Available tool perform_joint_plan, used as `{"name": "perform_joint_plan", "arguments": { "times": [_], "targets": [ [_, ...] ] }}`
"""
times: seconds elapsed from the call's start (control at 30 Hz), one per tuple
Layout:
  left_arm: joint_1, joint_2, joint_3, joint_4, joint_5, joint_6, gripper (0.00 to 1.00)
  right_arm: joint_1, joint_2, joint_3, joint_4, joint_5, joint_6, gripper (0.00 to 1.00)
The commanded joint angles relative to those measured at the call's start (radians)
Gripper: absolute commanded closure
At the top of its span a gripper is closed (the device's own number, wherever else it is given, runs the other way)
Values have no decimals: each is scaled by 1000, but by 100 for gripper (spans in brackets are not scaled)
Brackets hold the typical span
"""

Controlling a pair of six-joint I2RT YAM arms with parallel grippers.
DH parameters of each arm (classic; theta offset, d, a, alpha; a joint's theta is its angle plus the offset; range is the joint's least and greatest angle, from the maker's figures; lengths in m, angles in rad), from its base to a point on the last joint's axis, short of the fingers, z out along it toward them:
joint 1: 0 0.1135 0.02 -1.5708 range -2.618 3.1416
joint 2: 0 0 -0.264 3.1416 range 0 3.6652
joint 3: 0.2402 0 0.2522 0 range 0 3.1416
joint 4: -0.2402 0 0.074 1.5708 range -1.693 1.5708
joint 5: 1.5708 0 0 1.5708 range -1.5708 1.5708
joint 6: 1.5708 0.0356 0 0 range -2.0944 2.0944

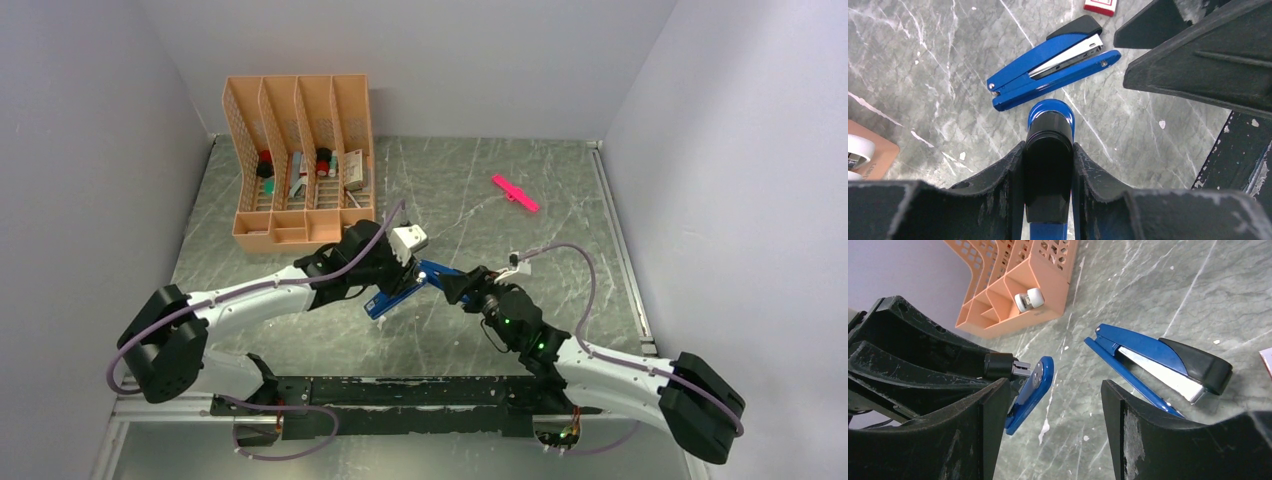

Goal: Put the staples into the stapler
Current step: Open the stapler at the center of the board.

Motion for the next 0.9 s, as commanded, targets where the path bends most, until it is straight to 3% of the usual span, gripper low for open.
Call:
{"name": "perform_joint_plan", "arguments": {
  "times": [0.0, 0.17, 0.4, 0.87],
  "targets": [
    [-6, -64, -21, 139, -4, -24, 93, -3, 40, 32, 89, 16, 51, 30],
    [-6, -80, -24, 157, 117, 7, 93, -5, 105, 55, 124, -2, 76, 30],
    [-6, -98, -49, 207, 129, -4, 93, -6, 219, 118, 137, -68, 65, 31],
    [-6, -149, -106, 286, 153, -49, 93, -11, 310, 127, 146, -78, 108, 48]
  ]
}}
